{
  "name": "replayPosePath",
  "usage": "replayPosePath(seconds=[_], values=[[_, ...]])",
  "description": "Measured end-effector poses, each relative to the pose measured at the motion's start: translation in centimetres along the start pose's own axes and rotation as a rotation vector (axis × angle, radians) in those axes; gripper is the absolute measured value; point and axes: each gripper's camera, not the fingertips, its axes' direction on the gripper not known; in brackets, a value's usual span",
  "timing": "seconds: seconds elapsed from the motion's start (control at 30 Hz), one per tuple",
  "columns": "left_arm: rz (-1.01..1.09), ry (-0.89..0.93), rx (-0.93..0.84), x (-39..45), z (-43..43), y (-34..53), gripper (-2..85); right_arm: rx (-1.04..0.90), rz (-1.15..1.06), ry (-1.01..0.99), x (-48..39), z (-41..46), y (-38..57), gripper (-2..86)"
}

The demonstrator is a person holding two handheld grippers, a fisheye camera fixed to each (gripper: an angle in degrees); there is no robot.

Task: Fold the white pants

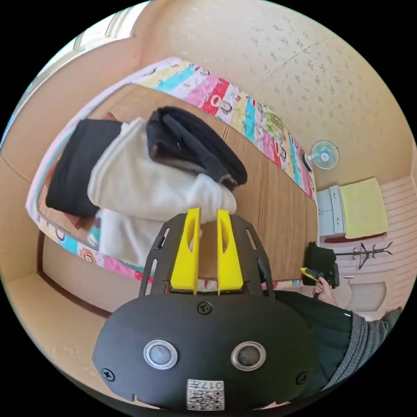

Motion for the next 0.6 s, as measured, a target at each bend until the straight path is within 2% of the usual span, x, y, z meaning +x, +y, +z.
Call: replayPosePath(seconds=[0.1, 0.17, 0.23, 0.3, 0.33, 0.4, 0.47, 0.53, 0.6], values=[[-0.013, -0.099, 0.089, -0.7, -3.3, 0.1, 7.8, 0.094, 0.079, -0.182, 2.0, -1.8, 1.1, 0.3], [-0.031, -0.110, 0.079, -1.3, -3.5, 0.6, 10.4, 0.154, 0.117, -0.299, 3.8, -1.9, 2.8, 0.3], [-0.048, -0.096, -0.034, -1.8, -1.2, 1.6, 14.0, 0.180, 0.135, -0.333, 5.0, -1.3, 4.3, 0.4], [-0.031, -0.045, -0.179, -1.3, 2.4, 3.0, 13.8, 0.185, 0.157, -0.334, 6.1, -0.1, 5.9, 0.4], [-0.037, -0.062, -0.256, -0.6, 4.4, 4.4, 12.8, 0.177, 0.180, -0.328, 6.9, 1.0, 7.0, 0.4], [-0.019, -0.072, -0.280, 1.4, 5.2, 6.7, 9.1, 0.158, 0.227, -0.329, 8.4, 2.7, 8.6, 0.4], [0.026, 0.088, -0.221, 3.4, 3.7, 8.1, 6.8, 0.150, 0.288, -0.361, 10.6, 4.6, 10.7, 0.5], [0.017, 0.407, -0.156, 4.6, 1.3, 8.1, 5.5, 0.169, 0.313, -0.395, 12.2, 5.4, 11.9, 0.5], [0.009, 0.599, -0.119, 5.8, -0.4, 7.4, 5.0, 0.185, 0.336, -0.417, 13.6, 6.0, 12.7, 0.5]])
